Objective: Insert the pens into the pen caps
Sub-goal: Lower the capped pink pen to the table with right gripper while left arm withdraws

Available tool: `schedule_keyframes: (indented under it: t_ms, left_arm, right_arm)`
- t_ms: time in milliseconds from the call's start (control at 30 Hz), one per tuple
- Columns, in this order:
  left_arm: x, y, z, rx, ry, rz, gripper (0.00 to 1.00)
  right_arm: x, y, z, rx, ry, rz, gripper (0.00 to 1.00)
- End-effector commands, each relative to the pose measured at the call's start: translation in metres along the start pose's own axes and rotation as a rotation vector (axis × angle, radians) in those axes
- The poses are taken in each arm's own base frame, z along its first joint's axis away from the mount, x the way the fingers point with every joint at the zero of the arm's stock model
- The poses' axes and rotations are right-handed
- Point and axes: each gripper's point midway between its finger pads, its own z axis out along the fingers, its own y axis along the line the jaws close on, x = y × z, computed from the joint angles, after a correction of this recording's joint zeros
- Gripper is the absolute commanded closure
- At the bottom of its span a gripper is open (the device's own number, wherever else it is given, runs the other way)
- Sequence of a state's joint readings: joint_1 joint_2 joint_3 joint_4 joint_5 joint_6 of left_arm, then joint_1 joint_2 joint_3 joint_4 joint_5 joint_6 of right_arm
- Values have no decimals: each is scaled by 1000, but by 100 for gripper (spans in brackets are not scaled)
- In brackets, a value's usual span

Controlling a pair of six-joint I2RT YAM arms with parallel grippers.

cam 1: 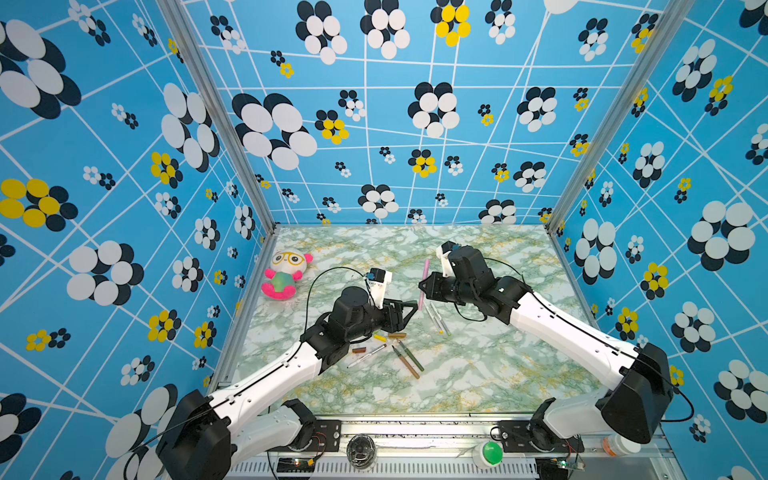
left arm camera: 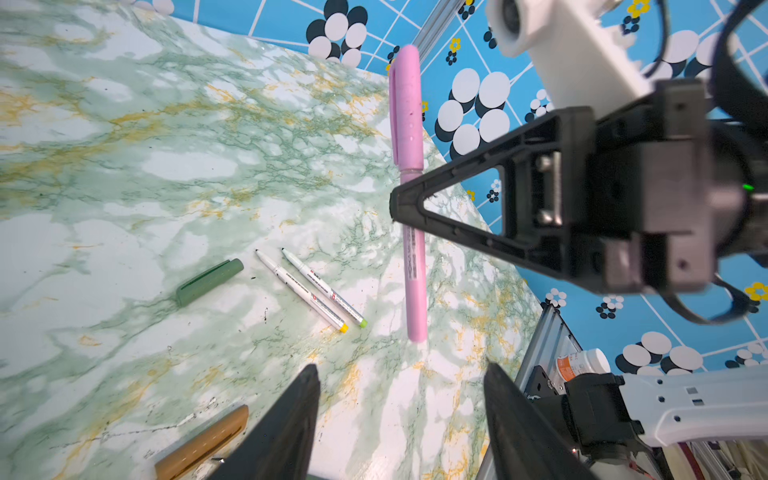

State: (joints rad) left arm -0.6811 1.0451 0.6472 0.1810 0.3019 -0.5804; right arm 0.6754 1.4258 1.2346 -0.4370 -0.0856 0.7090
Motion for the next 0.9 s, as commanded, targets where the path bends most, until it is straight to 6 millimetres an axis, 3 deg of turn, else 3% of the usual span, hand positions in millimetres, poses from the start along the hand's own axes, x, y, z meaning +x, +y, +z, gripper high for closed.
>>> schedule_keyframes:
  t_ms: [0,67,133,233,333,633,867]
  left_arm:
    - [2,-13,-13,57,2,85,33]
    - [-9,-28,-24,104,-16,120,32]
    - [-36,-44,-41,109,-82,148,29]
    - [-79,-52,-69,34,-218,159,23]
    - [-102,-51,-83,-25,-272,175,21]
    - [-83,-19,-68,-54,-148,84,16]
    - [-79,-6,-77,-99,-174,87,1]
  right_arm:
    - [8,-38,-22,142,56,-20,99]
    - [17,-60,-27,224,106,-36,99]
    - [28,-83,-33,306,160,-54,99]
    - [43,-114,-37,414,234,-89,99]
    - [55,-136,-34,493,294,-133,99]
    - [86,-181,-9,626,456,-273,98]
    - [99,-190,20,617,515,-266,99]
